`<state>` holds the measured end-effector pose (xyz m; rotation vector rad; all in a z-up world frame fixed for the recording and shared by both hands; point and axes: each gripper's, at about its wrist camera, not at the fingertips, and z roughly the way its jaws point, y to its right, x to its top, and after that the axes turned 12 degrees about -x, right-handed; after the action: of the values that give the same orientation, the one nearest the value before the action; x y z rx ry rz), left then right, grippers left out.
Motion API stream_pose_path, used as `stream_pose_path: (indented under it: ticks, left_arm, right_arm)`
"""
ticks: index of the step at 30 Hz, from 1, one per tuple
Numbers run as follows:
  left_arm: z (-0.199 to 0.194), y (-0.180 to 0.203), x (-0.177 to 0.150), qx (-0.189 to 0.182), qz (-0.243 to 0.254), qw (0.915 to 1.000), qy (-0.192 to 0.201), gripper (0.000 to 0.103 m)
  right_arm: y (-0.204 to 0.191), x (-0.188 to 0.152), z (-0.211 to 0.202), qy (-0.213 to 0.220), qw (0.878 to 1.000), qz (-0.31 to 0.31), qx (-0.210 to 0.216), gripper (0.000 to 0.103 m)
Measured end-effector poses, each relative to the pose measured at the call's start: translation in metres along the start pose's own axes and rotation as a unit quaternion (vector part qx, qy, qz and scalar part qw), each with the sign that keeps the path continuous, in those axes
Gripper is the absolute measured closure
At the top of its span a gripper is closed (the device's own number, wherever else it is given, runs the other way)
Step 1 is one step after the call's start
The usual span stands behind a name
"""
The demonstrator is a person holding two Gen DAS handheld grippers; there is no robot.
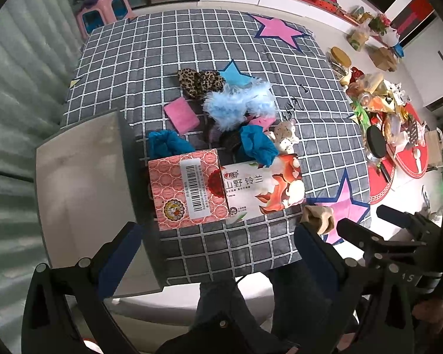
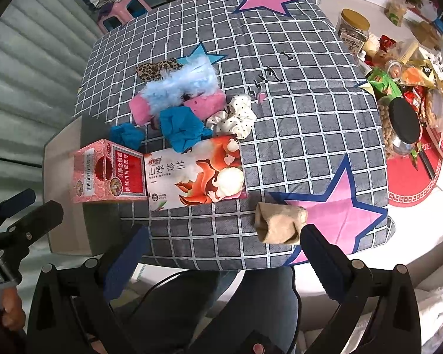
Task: Organize soft objects
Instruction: 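Move both grippers toward the pile of soft items on the table, then grasp the leopard-print scrunchie with the left gripper while the right grasps the white polka-dot scrunchie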
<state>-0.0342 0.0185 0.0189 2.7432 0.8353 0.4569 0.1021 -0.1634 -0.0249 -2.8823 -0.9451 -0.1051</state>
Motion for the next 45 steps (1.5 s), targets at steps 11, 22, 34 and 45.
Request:
stream_pose_path:
  ticks: [11,22,34,45]
  left_arm:
    - [-0.002,-0.007,0.004,-0.015,-0.013,0.9996,-0.019,0.000]
    - [0.016,-0.007,0.028,0.004,-0.038,0.9985,-0.041,0.000]
    - [0.031,-0.006,0.077,0.033,-0.058,0.9968,-0.043,0.000]
    - [0.068,-0.014,0.136,0.053,-0.085,0.9931,-0.060,0.000]
  right_arm:
    - [-0.016,0.007,-0.006,-0.011,1.000,-0.008,-0.016,0.000]
    - [-0.006,0.033,0.011,-0.045,0.999,-0.017,-0.014,0.000]
    - [0.000,0.084,0.024,-0.035,0.998,-0.048,-0.010,0.000]
    - [0.013,0.120,0.061,-0.069,0.996,-0.051,-0.006,0.000]
